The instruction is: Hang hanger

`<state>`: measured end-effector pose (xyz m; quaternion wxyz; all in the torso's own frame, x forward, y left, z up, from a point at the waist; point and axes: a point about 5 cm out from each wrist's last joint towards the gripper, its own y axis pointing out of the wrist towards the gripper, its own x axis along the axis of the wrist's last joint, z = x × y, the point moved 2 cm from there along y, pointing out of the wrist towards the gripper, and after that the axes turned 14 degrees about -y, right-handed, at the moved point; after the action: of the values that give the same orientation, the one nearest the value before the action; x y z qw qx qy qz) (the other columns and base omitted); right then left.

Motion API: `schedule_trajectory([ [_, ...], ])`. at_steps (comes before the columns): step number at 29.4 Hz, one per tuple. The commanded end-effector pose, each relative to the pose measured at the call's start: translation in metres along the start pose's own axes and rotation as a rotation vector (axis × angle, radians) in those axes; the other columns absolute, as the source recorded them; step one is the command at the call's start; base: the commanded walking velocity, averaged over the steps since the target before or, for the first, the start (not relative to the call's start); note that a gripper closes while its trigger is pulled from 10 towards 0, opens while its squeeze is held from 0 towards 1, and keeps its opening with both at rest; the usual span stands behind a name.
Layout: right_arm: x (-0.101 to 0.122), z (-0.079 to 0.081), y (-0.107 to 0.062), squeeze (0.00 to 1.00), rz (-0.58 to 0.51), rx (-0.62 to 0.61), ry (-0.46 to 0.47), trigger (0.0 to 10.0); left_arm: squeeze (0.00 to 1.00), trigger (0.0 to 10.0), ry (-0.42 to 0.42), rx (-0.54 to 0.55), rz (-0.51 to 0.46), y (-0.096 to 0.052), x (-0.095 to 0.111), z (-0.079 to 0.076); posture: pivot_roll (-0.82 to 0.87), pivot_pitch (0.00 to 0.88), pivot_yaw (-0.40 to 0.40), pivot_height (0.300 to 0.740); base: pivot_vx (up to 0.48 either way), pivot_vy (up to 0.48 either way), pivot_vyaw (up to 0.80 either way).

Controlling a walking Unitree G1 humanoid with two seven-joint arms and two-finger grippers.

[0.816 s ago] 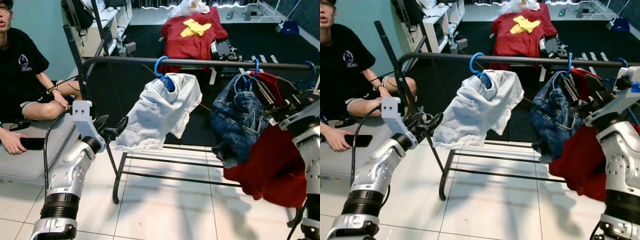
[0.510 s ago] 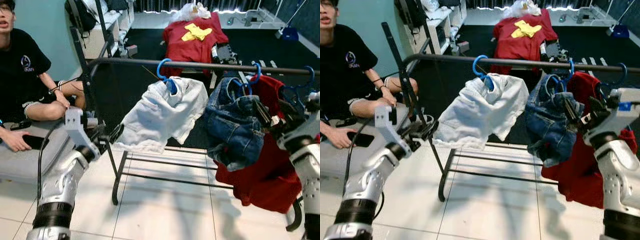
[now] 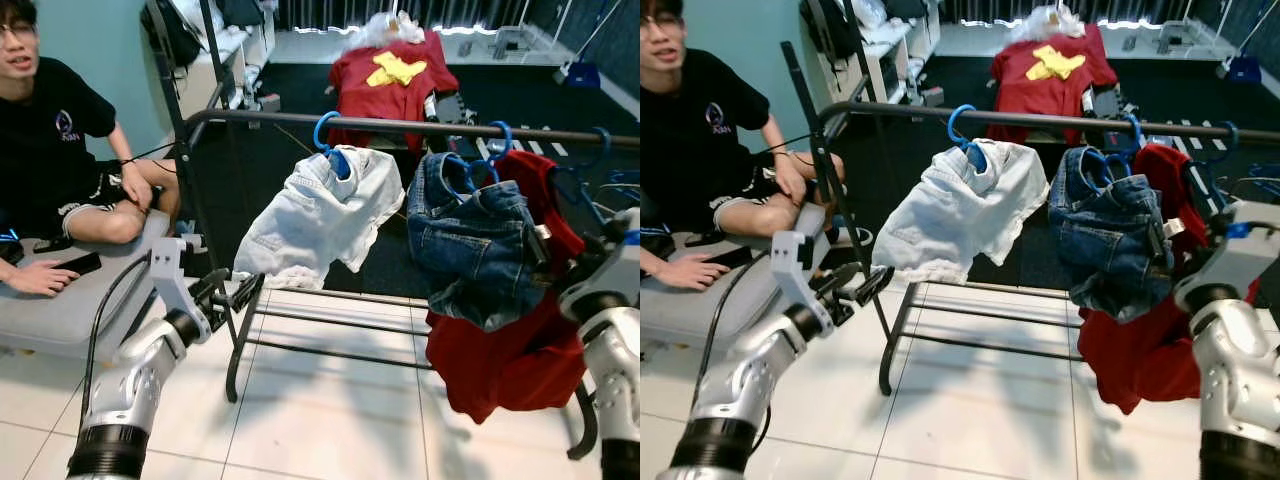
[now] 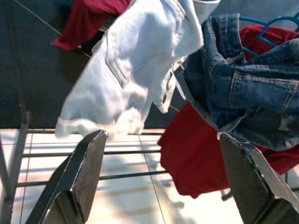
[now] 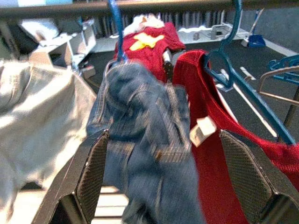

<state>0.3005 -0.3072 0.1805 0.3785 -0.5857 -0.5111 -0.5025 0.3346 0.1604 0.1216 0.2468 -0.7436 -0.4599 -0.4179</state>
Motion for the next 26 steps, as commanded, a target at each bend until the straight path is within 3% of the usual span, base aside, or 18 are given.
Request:
schedule_trajectory([
  [1, 0.002, 0.010, 0.004, 0.00, -0.011, 0.023, 0.007, 10.0, 0.00, 10.0, 0.001, 0.031, 0.017, -0.007, -0.007, 0.007, -0.03, 0.050, -0.010, 0.740, 0.000, 0.000, 0.00],
  [5, -0.020, 0.029, -0.004, 0.00, 0.057, 0.071, -0.002, 10.0, 0.00, 10.0, -0.024, 0.084, 0.047, -0.018, -0.030, 0.012, -0.03, 0.051, -0.011, 0.740, 0.000, -0.208, 0.00],
  [7, -0.023, 0.031, -0.004, 0.00, 0.063, 0.077, -0.001, 10.0, 0.00, 10.0, -0.030, 0.083, 0.050, -0.019, -0.033, 0.011, -0.02, 0.052, -0.013, 0.740, 0.000, -0.424, 0.00],
  [17, -0.007, 0.020, 0.007, 0.00, 0.013, 0.050, -0.040, 10.0, 0.00, 10.0, -0.033, 0.036, 0.042, -0.014, -0.032, 0.001, -0.03, 0.050, -0.012, 0.740, 0.000, -0.431, 0.00],
  [26, 0.004, 0.023, 0.011, 0.00, -0.025, 0.052, -0.074, 10.0, 0.00, 10.0, -0.035, 0.002, 0.030, -0.008, -0.033, -0.007, -0.03, 0.038, -0.013, 0.740, 0.000, -0.431, 0.00],
])
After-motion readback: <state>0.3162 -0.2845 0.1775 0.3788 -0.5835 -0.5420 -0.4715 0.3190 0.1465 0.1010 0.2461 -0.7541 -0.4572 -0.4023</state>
